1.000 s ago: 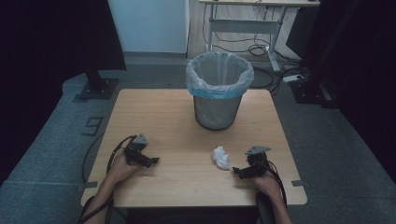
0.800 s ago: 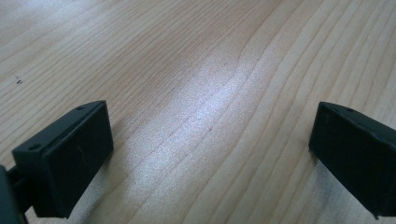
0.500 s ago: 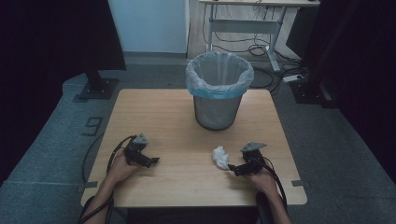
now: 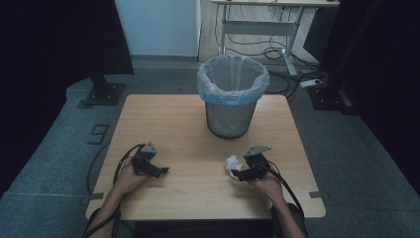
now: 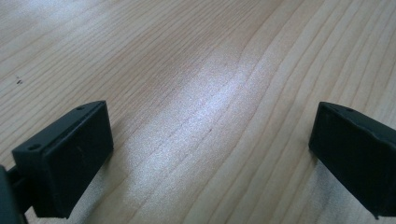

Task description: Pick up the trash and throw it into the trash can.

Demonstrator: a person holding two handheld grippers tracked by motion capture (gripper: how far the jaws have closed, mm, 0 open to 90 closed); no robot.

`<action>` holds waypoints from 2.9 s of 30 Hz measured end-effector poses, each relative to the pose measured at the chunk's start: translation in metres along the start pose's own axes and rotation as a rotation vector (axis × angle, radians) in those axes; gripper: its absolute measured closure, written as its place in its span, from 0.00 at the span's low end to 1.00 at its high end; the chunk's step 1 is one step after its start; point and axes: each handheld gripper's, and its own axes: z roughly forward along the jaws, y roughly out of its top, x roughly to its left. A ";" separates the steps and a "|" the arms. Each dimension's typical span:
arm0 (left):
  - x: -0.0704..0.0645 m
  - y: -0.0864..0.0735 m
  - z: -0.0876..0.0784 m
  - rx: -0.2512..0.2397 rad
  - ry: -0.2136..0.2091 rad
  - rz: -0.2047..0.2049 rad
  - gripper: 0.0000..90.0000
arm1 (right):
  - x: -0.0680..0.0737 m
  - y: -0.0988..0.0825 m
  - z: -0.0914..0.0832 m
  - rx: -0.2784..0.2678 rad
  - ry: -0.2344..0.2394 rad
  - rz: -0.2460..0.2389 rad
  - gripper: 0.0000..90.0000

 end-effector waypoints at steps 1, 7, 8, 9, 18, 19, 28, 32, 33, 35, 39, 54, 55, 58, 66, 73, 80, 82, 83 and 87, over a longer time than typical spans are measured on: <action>0.000 0.000 0.000 0.000 0.000 0.000 0.00 | 0.000 0.001 0.002 0.007 0.003 -0.003 0.21; 0.000 0.000 0.000 0.000 0.000 0.000 0.00 | 0.004 0.003 0.018 0.040 0.010 -0.009 0.34; 0.000 0.000 0.000 0.000 0.000 0.000 0.00 | 0.005 0.003 0.024 0.056 0.014 -0.015 0.44; 0.000 0.000 0.000 0.000 0.000 0.000 0.00 | 0.006 0.002 0.026 0.068 0.019 -0.021 0.49; 0.000 0.000 0.000 0.000 0.000 0.000 0.00 | 0.005 0.003 0.025 0.072 0.017 0.010 0.77; 0.000 0.000 0.000 0.000 0.000 0.000 0.00 | 0.005 0.004 0.024 0.069 0.019 0.001 0.79; 0.000 0.000 0.000 0.001 0.000 0.000 0.00 | 0.002 0.009 0.014 0.061 0.034 0.013 0.81; 0.000 0.000 0.000 0.001 0.000 0.000 0.00 | 0.002 0.013 0.009 0.066 0.035 0.014 0.81; 0.000 0.000 0.000 0.001 0.000 0.000 0.00 | 0.002 0.014 0.007 0.066 0.035 0.016 0.81; 0.000 0.000 0.000 0.001 0.000 0.000 0.00 | 0.002 0.017 0.004 0.066 0.036 0.015 0.81; 0.000 0.000 0.000 0.001 0.000 0.000 0.00 | 0.001 0.024 -0.003 0.066 0.034 0.008 0.81; 0.000 0.000 0.000 -0.002 -0.001 -0.003 0.00 | -0.010 0.056 -0.029 0.057 0.034 0.002 0.81; 0.000 0.000 0.000 -0.002 -0.001 -0.003 0.00 | -0.012 0.061 -0.032 0.055 0.032 0.004 0.81; 0.000 0.000 0.000 -0.001 -0.001 -0.003 0.00 | -0.013 0.065 -0.035 0.057 0.037 0.003 0.81; 0.000 0.000 0.000 -0.001 0.001 -0.001 0.00 | -0.018 0.086 -0.046 0.052 0.044 -0.001 0.81; 0.000 0.001 0.000 -0.001 -0.003 -0.002 0.00 | -0.023 0.099 -0.057 0.042 0.044 0.007 0.81; 0.000 0.001 0.000 0.000 -0.003 0.000 0.00 | -0.026 0.111 -0.069 0.027 0.052 0.004 0.81; 0.000 0.001 0.000 0.002 -0.003 0.000 0.00 | -0.027 0.118 -0.076 0.019 0.058 0.006 0.81; 0.000 0.001 0.000 0.002 -0.003 0.000 0.00 | -0.027 0.118 -0.076 0.019 0.058 0.006 0.81; 0.000 0.001 0.000 0.001 -0.002 0.001 0.00 | -0.029 0.128 -0.086 0.008 0.062 0.004 0.81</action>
